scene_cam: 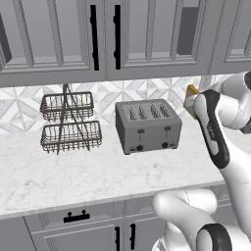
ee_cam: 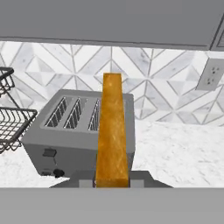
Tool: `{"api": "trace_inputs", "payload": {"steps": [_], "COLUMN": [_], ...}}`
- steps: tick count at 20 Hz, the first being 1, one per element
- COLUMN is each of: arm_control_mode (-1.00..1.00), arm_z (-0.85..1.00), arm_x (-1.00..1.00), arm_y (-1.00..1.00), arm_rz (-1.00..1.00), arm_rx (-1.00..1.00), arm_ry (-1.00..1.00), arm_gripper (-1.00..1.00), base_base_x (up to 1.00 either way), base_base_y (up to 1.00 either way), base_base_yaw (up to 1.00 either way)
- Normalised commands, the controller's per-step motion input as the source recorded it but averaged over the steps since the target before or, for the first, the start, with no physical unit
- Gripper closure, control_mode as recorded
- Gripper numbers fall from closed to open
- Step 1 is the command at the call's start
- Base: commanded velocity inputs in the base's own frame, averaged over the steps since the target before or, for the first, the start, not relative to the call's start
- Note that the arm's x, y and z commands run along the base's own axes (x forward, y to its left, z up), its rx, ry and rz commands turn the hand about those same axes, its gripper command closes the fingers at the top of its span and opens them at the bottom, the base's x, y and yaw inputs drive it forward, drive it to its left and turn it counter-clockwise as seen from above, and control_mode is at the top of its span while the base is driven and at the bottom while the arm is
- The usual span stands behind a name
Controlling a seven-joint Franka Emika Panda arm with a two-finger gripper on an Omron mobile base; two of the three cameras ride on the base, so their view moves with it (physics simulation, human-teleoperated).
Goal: Start the toaster. Once the lever pops up, take the bread to the plate on the dining counter.
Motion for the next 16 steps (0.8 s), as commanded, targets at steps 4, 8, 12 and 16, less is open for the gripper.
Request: {"api": "trace_inputs", "payload": {"steps": [4,8,12,16], "arm_control_mode": [-1.0,1.0,1.0,1.0], "arm_z": [0.04,0.0,0.0,0.0], "arm_x": [-0.23,0.0,0.0,0.0], "arm_y": [0.12,0.0,0.0,0.0], "arm_rz": [0.1,0.0,0.0,0.0], "arm_rx": [0.0,0.0,0.0,0.0], "arm_ry": [0.0,0.0,0.0,0.0], "arm_gripper": [1.0,1.0,1.0,1.0], "base_base_x": [0.0,-0.52,-0.83,-0.83], "base_base_y": [0.0,0.52,0.41,-0.03], "base_base_yaw": [0.0,0.1,0.02,-0.18]}}
